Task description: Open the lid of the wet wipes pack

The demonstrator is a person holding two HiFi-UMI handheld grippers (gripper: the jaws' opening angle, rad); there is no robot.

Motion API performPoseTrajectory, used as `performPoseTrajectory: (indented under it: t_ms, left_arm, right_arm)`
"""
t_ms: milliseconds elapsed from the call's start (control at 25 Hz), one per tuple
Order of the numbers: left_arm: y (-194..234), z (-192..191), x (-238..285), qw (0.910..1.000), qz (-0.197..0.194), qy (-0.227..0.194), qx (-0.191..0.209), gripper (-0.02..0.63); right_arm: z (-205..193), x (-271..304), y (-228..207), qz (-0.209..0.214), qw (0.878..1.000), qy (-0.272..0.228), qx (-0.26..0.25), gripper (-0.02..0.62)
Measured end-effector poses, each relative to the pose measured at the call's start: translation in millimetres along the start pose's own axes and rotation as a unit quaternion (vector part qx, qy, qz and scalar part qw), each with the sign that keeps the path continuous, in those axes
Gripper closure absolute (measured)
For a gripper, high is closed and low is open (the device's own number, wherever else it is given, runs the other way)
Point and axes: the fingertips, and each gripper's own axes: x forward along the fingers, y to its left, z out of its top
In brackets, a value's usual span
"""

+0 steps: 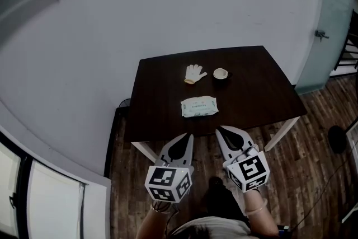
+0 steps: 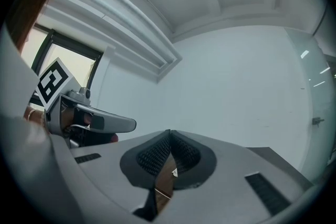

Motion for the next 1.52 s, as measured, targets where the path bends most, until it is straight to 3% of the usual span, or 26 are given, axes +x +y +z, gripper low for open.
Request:
performPoseTrajectory:
  t_ms: [800,1160,1520]
  left_arm:
    - [74.6,-1.5,199.5,0.9980,0.050,0.016,-0.034,0.592]
    - [95.3,-14.9,247.8,0.9955,0.083,0.023,-0.038,0.592]
    - [123.2,-49.6,273.5,0.9944,0.068,0.068,-0.043,0.592]
  right_arm:
    - [-45.7,149.3,-142.9,0.062,0.998,0.031,0.007,0.594]
    - [-67.2,192.2,-167.1,0.110,0.993,0.045,-0.004,0.594]
    - [-89.6,233.3,-174.3,0.124,0.990,0.060,-0.023,0.586]
